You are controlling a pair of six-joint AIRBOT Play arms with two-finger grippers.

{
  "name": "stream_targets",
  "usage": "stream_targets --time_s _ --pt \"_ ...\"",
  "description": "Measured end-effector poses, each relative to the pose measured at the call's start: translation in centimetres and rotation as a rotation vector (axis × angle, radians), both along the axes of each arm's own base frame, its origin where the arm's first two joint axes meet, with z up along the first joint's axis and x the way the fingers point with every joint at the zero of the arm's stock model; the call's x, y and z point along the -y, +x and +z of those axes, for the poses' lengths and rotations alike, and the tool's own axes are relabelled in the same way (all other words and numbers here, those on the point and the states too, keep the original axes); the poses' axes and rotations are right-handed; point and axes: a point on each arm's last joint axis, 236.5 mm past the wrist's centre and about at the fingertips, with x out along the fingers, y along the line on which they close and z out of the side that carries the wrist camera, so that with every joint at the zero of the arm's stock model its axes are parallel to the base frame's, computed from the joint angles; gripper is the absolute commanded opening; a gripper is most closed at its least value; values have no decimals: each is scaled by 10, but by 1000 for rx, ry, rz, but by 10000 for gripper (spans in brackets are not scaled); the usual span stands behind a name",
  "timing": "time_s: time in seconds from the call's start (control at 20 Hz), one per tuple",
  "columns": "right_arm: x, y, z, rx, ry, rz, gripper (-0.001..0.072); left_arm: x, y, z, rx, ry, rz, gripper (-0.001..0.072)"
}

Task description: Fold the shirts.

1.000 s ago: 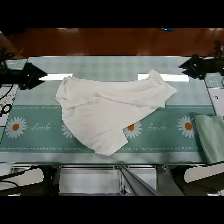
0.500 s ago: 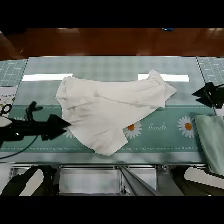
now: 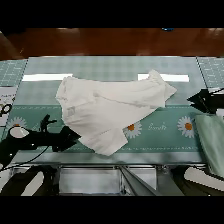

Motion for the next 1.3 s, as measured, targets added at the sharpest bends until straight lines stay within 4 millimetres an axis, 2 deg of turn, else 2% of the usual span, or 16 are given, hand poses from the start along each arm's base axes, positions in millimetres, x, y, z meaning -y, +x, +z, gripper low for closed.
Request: stream_targets --time_s 0.15,0.2,0.25,0.3,0.5,0.7,0.85,1.1,1.3 --pt "0 1 0 7 -5 3 411 21 3 -7 -9 -21 2 507" --pt "1 1 0 9 -8 3 411 28 3 -9 -14 -26 -2 470" --pt "1 1 -1 10 -8 2 411 35 3 -12 -17 -29 0 159" --pt "1 2 -1 12 -10 3 412 37 4 -17 -12 -14 -6 22" --pt "7 6 -4 21 -26 -17 411 45 25 -12 79 -7 -37 22" --pt "14 21 -22 14 3 -72 412 47 52 5 157 -19 -32 22" --pt "17 40 -38 6 22 -82 411 47 61 12 185 -23 -32 22" --pt "1 85 -63 -9 48 -12 412 47 66 15 200 -24 -32 22" --pt "-20 119 -73 -9 87 31 410 47 67 16 203 -24 -33 22"
